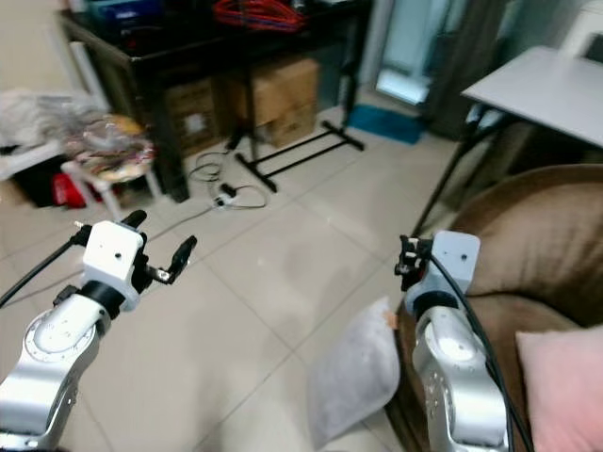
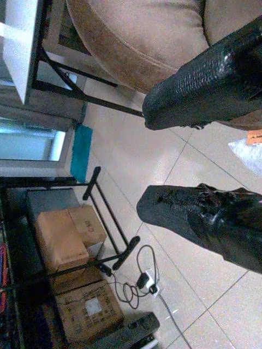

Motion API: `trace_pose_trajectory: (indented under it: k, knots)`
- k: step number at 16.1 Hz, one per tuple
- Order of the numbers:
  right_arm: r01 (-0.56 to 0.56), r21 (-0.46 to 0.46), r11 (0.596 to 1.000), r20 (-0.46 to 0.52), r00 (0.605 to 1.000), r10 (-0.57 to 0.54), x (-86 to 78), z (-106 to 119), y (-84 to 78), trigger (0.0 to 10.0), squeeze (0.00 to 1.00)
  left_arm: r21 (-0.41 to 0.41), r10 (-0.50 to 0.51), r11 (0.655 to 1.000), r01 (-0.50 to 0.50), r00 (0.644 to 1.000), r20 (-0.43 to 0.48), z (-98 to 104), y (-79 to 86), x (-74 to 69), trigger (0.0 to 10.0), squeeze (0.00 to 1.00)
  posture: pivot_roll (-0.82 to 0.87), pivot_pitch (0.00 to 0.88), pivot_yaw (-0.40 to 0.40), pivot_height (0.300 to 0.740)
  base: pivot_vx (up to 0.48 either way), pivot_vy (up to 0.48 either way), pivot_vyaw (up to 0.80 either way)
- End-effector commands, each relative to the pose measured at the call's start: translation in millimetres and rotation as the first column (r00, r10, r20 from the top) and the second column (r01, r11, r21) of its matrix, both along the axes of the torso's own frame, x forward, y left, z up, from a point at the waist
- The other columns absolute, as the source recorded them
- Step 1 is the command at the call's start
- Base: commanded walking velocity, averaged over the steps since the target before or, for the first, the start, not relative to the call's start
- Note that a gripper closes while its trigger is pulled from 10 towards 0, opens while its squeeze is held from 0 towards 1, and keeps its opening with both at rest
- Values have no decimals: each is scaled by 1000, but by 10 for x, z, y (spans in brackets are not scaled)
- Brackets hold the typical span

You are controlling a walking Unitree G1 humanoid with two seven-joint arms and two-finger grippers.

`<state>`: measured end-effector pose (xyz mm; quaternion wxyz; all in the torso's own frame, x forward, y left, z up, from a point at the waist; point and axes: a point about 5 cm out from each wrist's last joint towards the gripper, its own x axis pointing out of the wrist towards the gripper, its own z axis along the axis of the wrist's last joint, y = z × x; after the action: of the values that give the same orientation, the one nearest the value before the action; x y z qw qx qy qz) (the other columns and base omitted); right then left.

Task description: Move the pillow to the sofa from floor

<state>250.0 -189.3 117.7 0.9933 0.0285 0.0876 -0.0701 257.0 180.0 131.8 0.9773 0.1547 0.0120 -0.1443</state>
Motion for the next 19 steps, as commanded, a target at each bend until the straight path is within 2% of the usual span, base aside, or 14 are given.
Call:
trace_pose_trajectory:
  k: [1, 4, 15, 19]
  knots:
    - [-19, -9, 1000, 13, 1000, 19, -12, 17, 27, 10000, 0, 7, -8, 1000, 8, 1000, 5, 5, -1, 6, 10000, 0, -62, 0, 13, 740, 0, 0, 0]
    - [-17, 36, 999, 33, 999, 16, -18, 23, 45, 10000, 0, 8, -1, 1000, 1, 1000, 13, 5, -1, 4, 10000, 0, -60, 0, 10, 731, 0, 0, 0]
    - [-56, 9, 998, 62, 997, 56, -1, 45, 83, 10000, 0, 5, 22, 1000, -22, 999, 41, 13, 0, 7, 10000, 0, -54, 0, -6, 625, 0, 0, 0]
    - [-88, -4, 996, 56, 995, 89, 13, 39, 127, 10000, 0, -23, 18, 1000, -17, 999, 43, 21, 7, -5, 10000, 0, -48, 0, -16, 625, 0, 0, 0]
